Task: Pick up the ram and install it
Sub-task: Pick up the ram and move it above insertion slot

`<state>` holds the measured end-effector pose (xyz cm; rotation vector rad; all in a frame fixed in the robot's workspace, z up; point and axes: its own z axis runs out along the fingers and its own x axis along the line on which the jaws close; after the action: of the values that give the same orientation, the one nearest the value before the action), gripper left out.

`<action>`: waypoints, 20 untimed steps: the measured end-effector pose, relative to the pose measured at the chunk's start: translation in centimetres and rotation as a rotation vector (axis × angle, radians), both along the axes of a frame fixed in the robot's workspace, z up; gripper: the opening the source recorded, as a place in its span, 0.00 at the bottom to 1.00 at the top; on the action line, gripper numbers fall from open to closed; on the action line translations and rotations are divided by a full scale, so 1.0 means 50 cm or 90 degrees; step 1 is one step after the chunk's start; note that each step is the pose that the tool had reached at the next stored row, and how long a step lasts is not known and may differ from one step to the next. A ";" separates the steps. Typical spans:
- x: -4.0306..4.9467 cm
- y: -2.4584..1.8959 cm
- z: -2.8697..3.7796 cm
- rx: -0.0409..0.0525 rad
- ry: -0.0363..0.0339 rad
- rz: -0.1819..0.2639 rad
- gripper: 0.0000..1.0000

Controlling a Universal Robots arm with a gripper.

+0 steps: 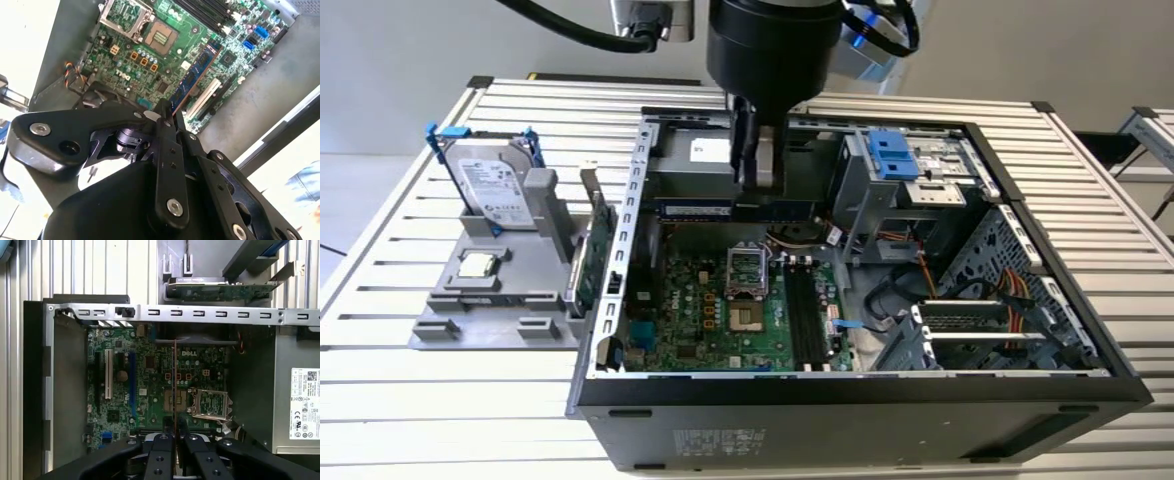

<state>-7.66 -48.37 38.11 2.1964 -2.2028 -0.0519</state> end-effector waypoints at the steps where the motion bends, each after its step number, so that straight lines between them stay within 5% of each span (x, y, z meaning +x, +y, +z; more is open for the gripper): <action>1: 0.003 0.0000 0.000 0.0001 0.0000 0.000 0.00; 20: 0.063 0.0000 0.000 0.0000 0.0005 0.000 0.00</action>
<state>-4.50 -48.37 38.10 2.1960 -2.2024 -0.0529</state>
